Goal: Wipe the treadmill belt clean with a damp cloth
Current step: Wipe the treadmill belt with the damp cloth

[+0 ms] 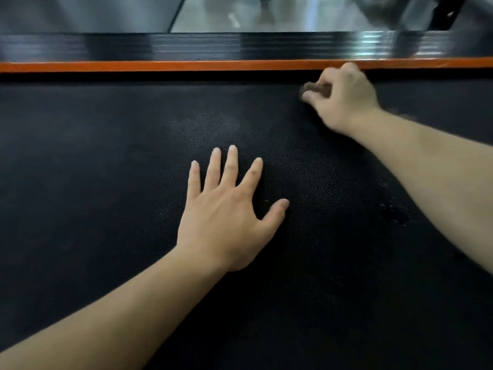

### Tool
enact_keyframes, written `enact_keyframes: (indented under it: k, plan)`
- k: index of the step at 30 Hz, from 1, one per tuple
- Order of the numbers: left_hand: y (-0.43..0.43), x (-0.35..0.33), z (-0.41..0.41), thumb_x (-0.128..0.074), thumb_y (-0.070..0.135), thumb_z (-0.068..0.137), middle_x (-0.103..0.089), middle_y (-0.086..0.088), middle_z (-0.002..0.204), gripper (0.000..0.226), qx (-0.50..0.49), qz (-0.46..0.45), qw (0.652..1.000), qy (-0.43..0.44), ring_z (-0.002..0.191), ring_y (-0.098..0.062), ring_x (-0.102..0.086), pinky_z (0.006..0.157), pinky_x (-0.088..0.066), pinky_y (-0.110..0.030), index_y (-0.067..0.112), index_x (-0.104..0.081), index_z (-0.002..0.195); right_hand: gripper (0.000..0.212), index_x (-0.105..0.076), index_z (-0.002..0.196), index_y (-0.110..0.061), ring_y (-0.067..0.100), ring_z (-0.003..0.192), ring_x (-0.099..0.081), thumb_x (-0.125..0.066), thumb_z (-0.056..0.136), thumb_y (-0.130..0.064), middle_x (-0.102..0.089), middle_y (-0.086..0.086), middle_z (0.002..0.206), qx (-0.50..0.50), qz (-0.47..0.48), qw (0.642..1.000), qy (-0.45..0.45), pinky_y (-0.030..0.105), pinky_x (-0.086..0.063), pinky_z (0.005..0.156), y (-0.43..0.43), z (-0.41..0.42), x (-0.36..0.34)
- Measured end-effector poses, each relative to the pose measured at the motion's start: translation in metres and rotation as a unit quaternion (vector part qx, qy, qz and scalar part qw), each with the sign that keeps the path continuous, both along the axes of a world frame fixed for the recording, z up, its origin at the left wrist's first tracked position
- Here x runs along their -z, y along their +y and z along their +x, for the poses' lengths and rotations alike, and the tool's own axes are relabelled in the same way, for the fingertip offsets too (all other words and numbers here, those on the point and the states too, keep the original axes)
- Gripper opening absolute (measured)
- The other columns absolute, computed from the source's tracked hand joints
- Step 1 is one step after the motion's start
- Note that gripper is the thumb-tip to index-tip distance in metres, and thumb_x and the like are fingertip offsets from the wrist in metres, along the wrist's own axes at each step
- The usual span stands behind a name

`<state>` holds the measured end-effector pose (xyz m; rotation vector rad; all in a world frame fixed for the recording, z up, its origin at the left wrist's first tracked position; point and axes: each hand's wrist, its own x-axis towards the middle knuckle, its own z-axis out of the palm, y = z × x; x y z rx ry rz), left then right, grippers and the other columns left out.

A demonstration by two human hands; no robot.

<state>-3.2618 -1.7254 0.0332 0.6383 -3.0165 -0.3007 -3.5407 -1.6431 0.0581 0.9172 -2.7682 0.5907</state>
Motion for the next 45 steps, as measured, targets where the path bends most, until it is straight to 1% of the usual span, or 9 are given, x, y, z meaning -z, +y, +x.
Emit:
enact_keyframes:
  k: [3,8,13,18,23,30,35,41,45]
  plan:
    - [0.001,-0.001,0.000,-0.010,0.082,0.087,0.007,-0.002,0.170,0.085,-0.002,0.002,1.000,-0.001,0.154,-0.020,0.019,0.124,0.010,-0.050,0.040,-0.004,0.160,0.030,-0.055,0.089,-0.025,0.027,0.091,-0.052,-0.066,0.088,-0.053,-0.050,0.008,0.102,-0.082,0.025,0.996,-0.019,0.037,-0.044,0.080,0.026,0.012,-0.001]
    - [0.000,-0.001,-0.001,-0.010,0.083,0.085,0.005,-0.001,0.170,0.086,-0.004,0.002,1.000,-0.001,0.155,-0.019,0.017,0.125,0.009,-0.049,0.040,-0.006,0.160,0.035,-0.061,0.100,-0.022,0.037,0.108,-0.055,-0.064,0.088,-0.055,-0.055,0.014,0.116,0.078,0.020,0.997,-0.002,0.042,-0.044,0.087,0.040,-0.006,-0.014]
    - [0.000,-0.001,-0.001,-0.010,0.082,0.085,0.004,-0.002,0.170,0.086,-0.007,0.003,1.000,-0.003,0.155,-0.019,0.016,0.125,0.008,-0.049,0.040,-0.007,0.160,0.024,-0.057,0.084,-0.022,0.024,0.084,-0.050,-0.070,0.088,-0.042,-0.049,0.007,0.092,-0.152,0.030,0.987,-0.041,0.034,-0.040,0.075,0.062,0.048,-0.002]
    - [0.001,-0.001,0.000,-0.009,0.082,0.086,0.005,-0.002,0.170,0.086,-0.007,0.003,1.000,-0.001,0.155,-0.019,0.016,0.125,0.009,-0.049,0.039,-0.007,0.160,0.034,-0.061,0.101,-0.020,0.039,0.102,-0.056,-0.063,0.090,-0.052,-0.052,0.014,0.106,0.104,0.039,0.994,0.020,0.044,-0.046,0.085,0.078,0.002,-0.010]
    - [0.003,-0.002,-0.001,-0.009,0.079,0.088,0.004,-0.004,0.170,0.082,0.003,-0.003,1.000,0.000,0.155,-0.020,0.016,0.125,0.011,-0.048,0.039,-0.007,0.160,0.031,-0.063,0.089,-0.015,0.034,0.086,-0.056,-0.069,0.086,-0.045,-0.053,0.010,0.091,-0.114,0.003,0.993,0.012,0.044,-0.048,0.075,0.076,0.062,0.007]
    - [0.000,-0.003,-0.004,-0.007,0.076,0.089,0.005,0.005,0.170,0.077,0.074,-0.004,0.997,-0.003,0.155,-0.015,0.017,0.125,0.009,-0.046,0.044,-0.009,0.159,0.040,-0.064,0.115,-0.017,0.039,0.116,-0.054,-0.063,0.092,-0.049,-0.056,0.016,0.125,0.193,0.020,0.981,0.011,0.046,-0.046,0.096,0.046,-0.033,-0.012]
    - [0.000,-0.004,-0.004,-0.007,0.076,0.089,0.005,0.006,0.170,0.078,0.070,-0.002,0.998,-0.004,0.154,-0.013,0.017,0.125,0.009,-0.045,0.044,-0.009,0.159,0.036,-0.068,0.105,-0.020,0.030,0.102,-0.057,-0.068,0.087,-0.051,-0.060,0.013,0.111,-0.010,-0.002,1.000,0.000,0.038,-0.045,0.088,0.020,-0.001,0.005]
    - [-0.003,-0.001,-0.005,-0.009,0.077,0.090,0.004,0.007,0.170,0.076,0.074,0.002,0.997,-0.001,0.154,-0.012,0.017,0.125,0.008,-0.045,0.045,-0.010,0.159,0.033,-0.064,0.108,-0.018,0.036,0.113,-0.057,-0.067,0.090,-0.045,-0.057,0.015,0.124,0.172,-0.002,0.985,0.005,0.038,-0.044,0.088,0.066,-0.055,-0.010]
    - [0.000,-0.002,-0.005,-0.008,0.077,0.089,0.004,0.006,0.170,0.077,0.070,-0.002,0.998,-0.004,0.154,-0.013,0.016,0.125,0.008,-0.046,0.045,-0.009,0.159,0.032,-0.067,0.101,-0.015,0.027,0.092,-0.053,-0.070,0.088,-0.044,-0.054,0.014,0.105,0.002,-0.008,1.000,0.014,0.035,-0.043,0.082,0.074,-0.009,0.004]
